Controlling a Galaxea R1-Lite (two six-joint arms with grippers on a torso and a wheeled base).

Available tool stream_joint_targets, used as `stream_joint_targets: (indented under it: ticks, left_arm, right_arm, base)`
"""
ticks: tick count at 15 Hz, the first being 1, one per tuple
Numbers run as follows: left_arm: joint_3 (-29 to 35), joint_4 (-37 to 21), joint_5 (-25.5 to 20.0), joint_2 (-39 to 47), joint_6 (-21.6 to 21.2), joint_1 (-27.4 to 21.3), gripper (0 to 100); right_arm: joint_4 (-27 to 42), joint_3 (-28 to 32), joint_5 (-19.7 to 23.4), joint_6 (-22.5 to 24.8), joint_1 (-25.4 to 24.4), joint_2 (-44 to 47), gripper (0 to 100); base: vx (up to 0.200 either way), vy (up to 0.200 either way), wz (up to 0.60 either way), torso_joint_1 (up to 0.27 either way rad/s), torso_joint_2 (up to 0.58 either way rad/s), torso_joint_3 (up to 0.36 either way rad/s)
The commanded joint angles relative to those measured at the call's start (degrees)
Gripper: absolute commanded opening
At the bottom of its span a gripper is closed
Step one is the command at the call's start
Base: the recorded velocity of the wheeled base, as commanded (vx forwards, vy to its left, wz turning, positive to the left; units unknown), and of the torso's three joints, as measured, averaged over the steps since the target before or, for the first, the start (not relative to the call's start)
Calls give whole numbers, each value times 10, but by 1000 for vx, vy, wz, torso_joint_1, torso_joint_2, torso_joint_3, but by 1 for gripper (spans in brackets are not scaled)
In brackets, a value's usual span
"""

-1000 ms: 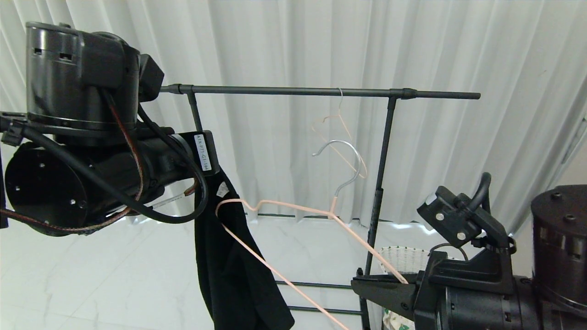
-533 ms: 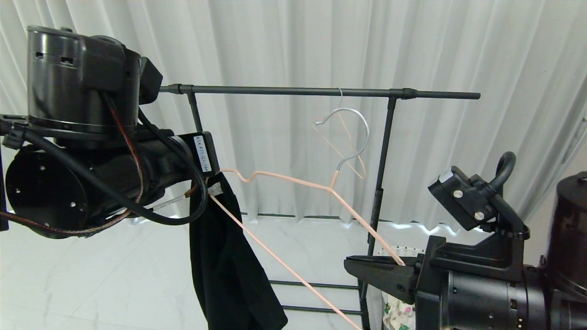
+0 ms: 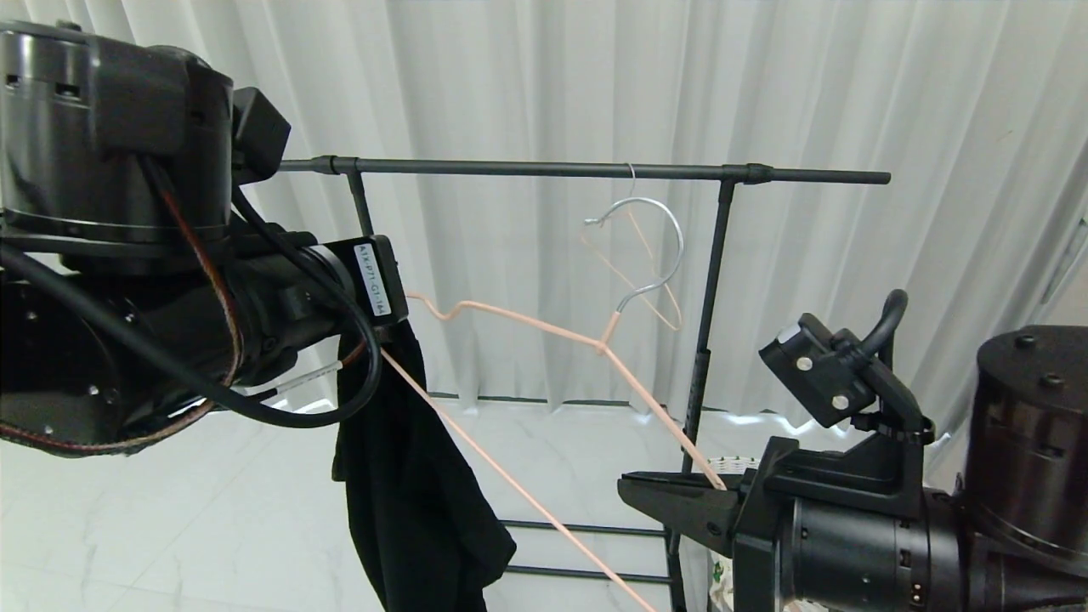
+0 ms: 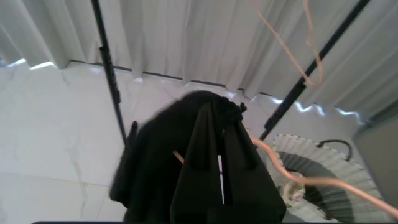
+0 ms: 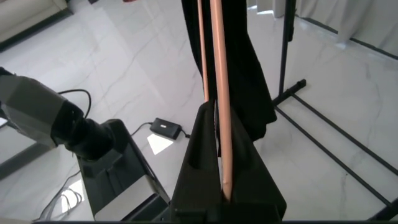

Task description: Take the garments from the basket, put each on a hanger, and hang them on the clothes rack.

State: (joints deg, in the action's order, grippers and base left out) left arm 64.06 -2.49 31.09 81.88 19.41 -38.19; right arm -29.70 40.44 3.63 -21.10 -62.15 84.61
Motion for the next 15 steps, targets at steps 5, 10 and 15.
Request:
stream_joint_targets:
  ticks: [5, 10, 15]
  left_arm:
    - [-3, -4, -55, -33, 6, -34, 0]
    - [-3, -9, -82, -40, 4, -18, 0]
    - [-24, -48, -166, -64, -35, -18, 0]
  right_arm:
    - [0, -10, 1, -1, -1, 9, 0]
    - [-4, -33, 1, -17, 2, -12, 0]
    - [-30, -32, 2, -22, 3, -17, 0]
  base:
    - [0, 0, 0, 0, 0, 0]
    - [0, 0, 0, 0, 0, 0]
    - [0, 0, 0, 0, 0, 0]
